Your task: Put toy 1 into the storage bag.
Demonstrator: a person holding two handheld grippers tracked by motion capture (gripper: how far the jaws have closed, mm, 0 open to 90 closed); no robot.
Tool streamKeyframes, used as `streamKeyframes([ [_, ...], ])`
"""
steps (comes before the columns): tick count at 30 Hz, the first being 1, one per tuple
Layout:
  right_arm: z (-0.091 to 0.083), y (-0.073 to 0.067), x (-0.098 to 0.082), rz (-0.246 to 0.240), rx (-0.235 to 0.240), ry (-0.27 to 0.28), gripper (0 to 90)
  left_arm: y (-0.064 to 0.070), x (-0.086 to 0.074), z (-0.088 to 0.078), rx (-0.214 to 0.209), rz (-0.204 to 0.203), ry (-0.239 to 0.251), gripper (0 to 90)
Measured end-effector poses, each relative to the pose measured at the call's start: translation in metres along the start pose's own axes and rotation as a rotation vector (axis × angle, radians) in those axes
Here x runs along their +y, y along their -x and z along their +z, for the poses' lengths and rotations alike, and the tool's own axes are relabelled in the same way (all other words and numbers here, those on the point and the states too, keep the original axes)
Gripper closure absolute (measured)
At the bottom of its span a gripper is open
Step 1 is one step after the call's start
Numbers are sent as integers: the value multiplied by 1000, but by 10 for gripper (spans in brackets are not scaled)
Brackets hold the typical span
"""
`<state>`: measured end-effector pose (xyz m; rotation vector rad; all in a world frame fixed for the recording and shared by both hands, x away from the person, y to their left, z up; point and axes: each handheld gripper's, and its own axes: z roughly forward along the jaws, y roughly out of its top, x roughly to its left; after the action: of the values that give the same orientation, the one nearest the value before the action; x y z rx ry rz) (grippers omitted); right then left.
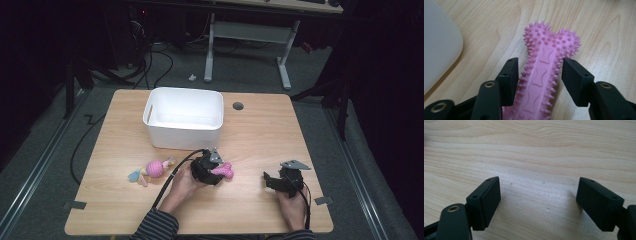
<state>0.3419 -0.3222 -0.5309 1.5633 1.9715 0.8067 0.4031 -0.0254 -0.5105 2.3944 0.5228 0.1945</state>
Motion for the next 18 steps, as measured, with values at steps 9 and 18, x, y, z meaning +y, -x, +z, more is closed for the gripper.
streamKeyframes([
  [9, 0, 0, 0, 0, 0, 0, 197, -1, -1, 5, -5, -7, -32, 452],
  [18, 0, 0, 0, 0, 1, 0, 197, -3, -2, 5, -20, 5, -29, 514],
])
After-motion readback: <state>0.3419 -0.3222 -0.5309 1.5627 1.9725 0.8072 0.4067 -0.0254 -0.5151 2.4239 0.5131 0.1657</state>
